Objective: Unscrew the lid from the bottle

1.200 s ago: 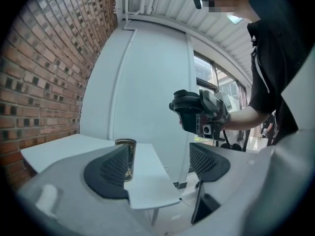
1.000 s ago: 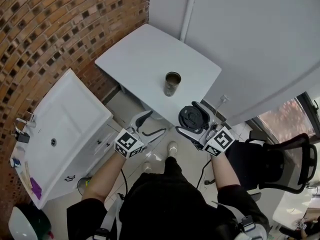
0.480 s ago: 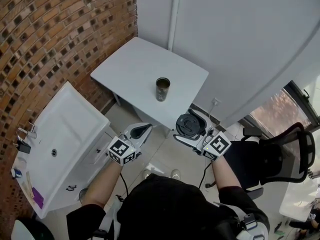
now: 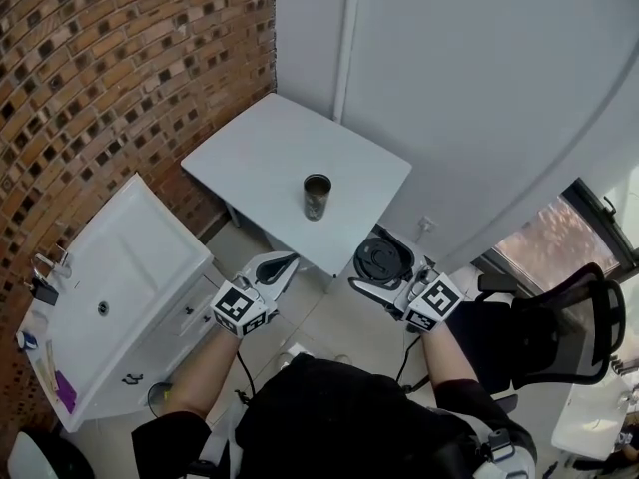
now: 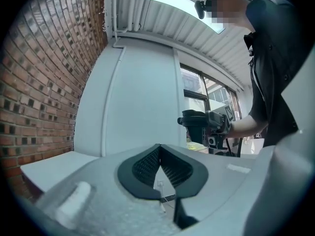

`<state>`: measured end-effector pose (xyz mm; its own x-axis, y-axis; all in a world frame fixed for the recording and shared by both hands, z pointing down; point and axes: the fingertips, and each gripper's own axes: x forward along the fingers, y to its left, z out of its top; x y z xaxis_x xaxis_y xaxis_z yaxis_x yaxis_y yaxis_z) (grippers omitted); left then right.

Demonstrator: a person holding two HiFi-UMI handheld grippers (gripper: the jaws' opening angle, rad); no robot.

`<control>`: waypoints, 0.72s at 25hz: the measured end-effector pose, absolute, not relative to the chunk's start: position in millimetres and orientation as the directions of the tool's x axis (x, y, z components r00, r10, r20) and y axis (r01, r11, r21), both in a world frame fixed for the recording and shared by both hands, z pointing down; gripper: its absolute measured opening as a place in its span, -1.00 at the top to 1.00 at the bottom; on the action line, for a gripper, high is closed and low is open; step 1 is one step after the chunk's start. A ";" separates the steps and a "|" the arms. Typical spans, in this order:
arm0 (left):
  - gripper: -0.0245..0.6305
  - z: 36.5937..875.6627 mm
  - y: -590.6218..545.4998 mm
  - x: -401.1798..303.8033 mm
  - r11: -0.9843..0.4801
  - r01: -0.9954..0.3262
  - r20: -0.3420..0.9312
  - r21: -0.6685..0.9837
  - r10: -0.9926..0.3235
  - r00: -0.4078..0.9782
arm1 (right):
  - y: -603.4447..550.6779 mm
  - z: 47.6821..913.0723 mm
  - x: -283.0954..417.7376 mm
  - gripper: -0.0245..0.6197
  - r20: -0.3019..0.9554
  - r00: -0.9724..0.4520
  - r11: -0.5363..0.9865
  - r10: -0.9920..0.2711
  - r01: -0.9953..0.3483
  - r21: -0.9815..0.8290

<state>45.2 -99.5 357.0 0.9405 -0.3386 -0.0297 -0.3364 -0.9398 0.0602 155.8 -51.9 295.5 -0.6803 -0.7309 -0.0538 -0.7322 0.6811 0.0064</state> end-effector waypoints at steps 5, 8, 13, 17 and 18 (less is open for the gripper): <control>0.92 352.6 -98.6 50.2 -0.923 -0.381 -0.059 0.057 -0.384 0.922 | -51.2 306.3 156.9 -0.57 -0.077 -0.708 0.712 -0.702 -0.701 -0.049; 0.92 353.2 -100.3 48.7 -0.912 -0.405 -0.062 0.065 -0.409 0.910 | -49.1 312.3 161.9 -0.57 -0.096 -0.709 0.715 -0.699 -0.692 -0.095; 0.92 358.5 -98.4 43.5 -0.910 -0.405 -0.037 0.091 -0.409 0.912 | -52.7 316.7 169.0 -0.57 -0.086 -0.707 0.712 -0.702 -0.695 -0.099; 0.92 362.2 -93.4 42.0 -0.914 -0.389 -0.029 0.115 -0.395 0.918 | -58.0 319.8 171.3 -0.57 -0.081 -0.710 0.714 -0.700 -0.694 -0.089; 0.92 363.1 -93.0 41.5 -0.914 -0.393 -0.024 0.099 -0.397 0.918 | -59.3 321.3 170.8 -0.57 -0.082 -0.710 0.715 -0.699 -0.693 -0.089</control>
<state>41.5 -93.0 363.1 0.9177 -0.3965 -0.0242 -0.3925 -0.9144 0.0986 170.8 -59.3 321.3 -0.7103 -0.6991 -0.0821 -0.6934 0.7150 -0.0894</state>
